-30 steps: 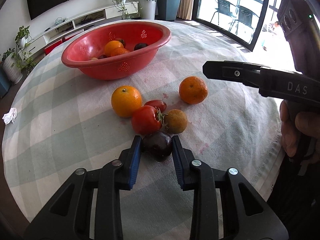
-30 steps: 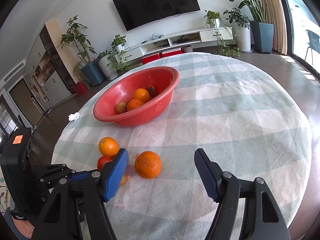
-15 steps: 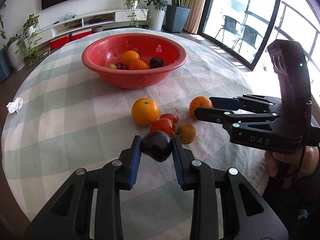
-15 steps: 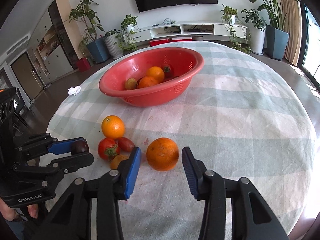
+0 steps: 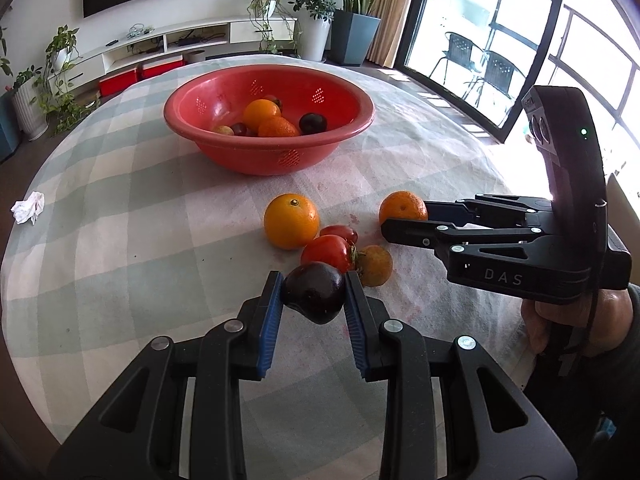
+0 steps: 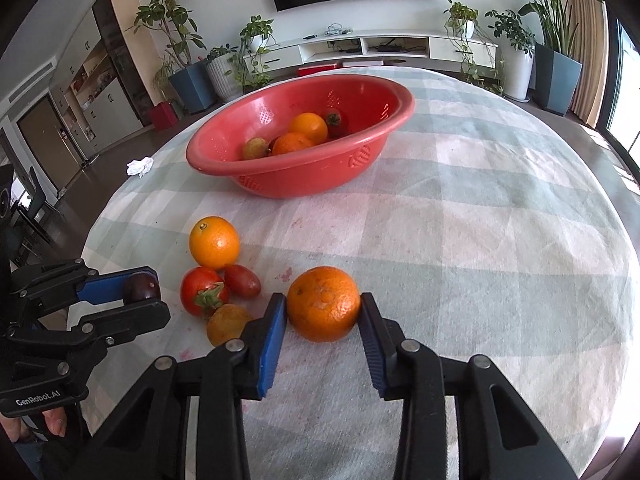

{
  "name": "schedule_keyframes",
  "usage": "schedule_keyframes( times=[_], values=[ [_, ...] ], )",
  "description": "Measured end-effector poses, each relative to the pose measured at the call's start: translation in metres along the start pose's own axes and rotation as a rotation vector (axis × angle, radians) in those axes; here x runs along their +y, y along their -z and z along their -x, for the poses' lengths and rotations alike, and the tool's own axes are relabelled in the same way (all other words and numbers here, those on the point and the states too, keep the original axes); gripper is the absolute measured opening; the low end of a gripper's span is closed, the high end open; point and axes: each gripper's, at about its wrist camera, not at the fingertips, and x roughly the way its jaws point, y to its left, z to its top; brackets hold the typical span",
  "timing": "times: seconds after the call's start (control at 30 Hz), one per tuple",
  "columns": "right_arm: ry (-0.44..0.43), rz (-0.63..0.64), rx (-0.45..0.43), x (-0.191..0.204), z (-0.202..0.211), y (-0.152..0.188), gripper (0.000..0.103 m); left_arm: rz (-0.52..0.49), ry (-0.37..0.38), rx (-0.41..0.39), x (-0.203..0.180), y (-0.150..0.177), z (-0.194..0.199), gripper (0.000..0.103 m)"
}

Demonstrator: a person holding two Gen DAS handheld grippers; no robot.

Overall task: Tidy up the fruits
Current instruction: 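Carry the held plum and orange over the red colander with both tools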

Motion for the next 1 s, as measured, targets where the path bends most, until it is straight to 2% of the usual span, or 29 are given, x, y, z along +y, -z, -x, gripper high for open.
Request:
schedule_keyframes(
  times=[0.2, 0.37, 0.53, 0.77, 1.0],
  values=[
    [-0.008, -0.007, -0.015, -0.001, 0.006, 0.001, 0.039, 0.006, -0.007, -0.001, 0.002, 0.0, 0.0, 0.028],
    [-0.023, -0.065, -0.067, -0.013, 0.027, -0.001, 0.039, 0.028, -0.001, -0.01, 0.007, -0.002, 0.002, 0.028],
    [-0.008, -0.111, -0.131, -0.03, 0.055, -0.013, 0.039, 0.077, 0.02, -0.061, 0.02, -0.017, 0.02, 0.028],
    [0.014, -0.116, -0.203, -0.051, 0.09, -0.047, 0.038, 0.06, -0.012, -0.125, 0.036, -0.064, 0.045, 0.028],
    [0.005, -0.013, -0.252, -0.034, 0.101, -0.104, 0.039, -0.026, -0.049, -0.114, 0.044, -0.135, 0.029, 0.028]
  ],
)
